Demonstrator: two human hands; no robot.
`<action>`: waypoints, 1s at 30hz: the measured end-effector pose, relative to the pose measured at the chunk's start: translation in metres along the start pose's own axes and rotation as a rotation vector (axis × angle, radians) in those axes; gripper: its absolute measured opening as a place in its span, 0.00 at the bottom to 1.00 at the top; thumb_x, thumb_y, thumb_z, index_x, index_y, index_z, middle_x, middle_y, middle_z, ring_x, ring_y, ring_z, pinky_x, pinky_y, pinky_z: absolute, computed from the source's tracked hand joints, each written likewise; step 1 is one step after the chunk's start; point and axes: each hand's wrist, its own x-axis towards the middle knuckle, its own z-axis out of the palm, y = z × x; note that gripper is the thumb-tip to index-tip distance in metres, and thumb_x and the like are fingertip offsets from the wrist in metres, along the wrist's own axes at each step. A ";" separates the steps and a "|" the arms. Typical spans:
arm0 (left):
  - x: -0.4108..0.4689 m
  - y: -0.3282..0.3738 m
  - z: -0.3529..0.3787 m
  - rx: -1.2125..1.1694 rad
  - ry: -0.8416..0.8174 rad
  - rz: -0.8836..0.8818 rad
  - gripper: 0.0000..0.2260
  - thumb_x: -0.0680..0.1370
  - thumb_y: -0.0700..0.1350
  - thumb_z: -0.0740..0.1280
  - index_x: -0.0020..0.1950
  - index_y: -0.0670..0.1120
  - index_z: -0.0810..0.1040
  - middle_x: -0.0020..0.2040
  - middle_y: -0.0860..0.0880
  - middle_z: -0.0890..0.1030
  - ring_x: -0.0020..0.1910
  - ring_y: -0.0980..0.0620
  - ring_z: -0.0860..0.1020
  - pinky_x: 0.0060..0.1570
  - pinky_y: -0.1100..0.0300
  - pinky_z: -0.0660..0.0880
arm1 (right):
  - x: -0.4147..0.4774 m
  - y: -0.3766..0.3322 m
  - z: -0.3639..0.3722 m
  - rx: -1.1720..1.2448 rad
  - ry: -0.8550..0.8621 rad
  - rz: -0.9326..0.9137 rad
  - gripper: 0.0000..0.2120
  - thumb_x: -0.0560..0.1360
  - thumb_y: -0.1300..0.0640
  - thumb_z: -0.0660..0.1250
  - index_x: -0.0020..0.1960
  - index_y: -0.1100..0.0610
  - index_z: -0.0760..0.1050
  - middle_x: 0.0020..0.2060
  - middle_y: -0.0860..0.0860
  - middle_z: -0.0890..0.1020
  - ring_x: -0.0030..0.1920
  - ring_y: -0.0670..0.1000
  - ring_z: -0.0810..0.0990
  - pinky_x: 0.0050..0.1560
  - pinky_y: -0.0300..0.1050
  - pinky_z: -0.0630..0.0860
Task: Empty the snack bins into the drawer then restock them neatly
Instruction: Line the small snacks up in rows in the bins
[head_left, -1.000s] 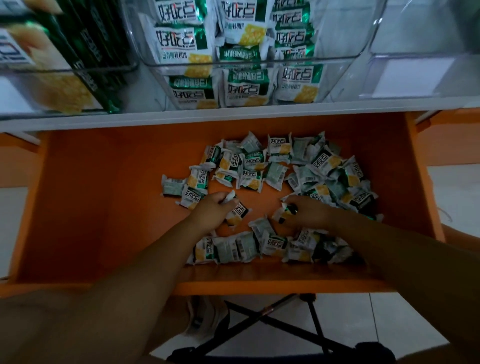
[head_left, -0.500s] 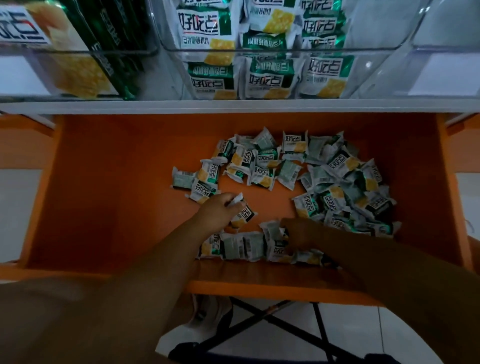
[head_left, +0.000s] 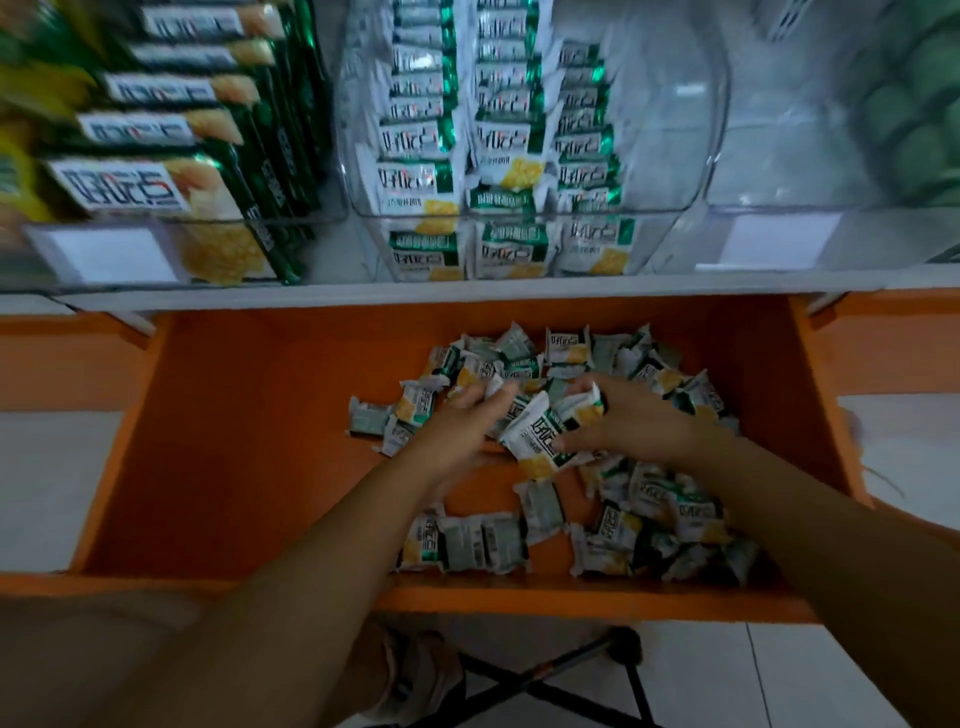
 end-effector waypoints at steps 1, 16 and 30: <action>-0.009 0.009 0.001 0.015 -0.041 0.031 0.38 0.71 0.62 0.72 0.77 0.55 0.61 0.77 0.52 0.63 0.71 0.45 0.69 0.66 0.42 0.72 | -0.009 -0.010 -0.004 0.000 0.034 -0.019 0.29 0.70 0.47 0.76 0.65 0.47 0.65 0.58 0.48 0.76 0.45 0.45 0.80 0.42 0.44 0.79; -0.118 0.123 -0.038 0.053 0.141 0.468 0.14 0.75 0.45 0.73 0.57 0.56 0.76 0.48 0.52 0.85 0.45 0.52 0.85 0.46 0.49 0.83 | -0.083 -0.100 -0.032 0.625 0.285 -0.379 0.23 0.62 0.42 0.76 0.56 0.43 0.79 0.54 0.47 0.83 0.53 0.51 0.81 0.50 0.52 0.75; -0.128 0.172 -0.062 0.050 0.285 0.663 0.18 0.74 0.48 0.74 0.62 0.57 0.76 0.52 0.53 0.84 0.52 0.51 0.83 0.55 0.42 0.79 | -0.007 -0.149 -0.067 0.144 0.743 -0.417 0.14 0.76 0.58 0.70 0.58 0.58 0.72 0.48 0.55 0.78 0.48 0.57 0.78 0.45 0.45 0.71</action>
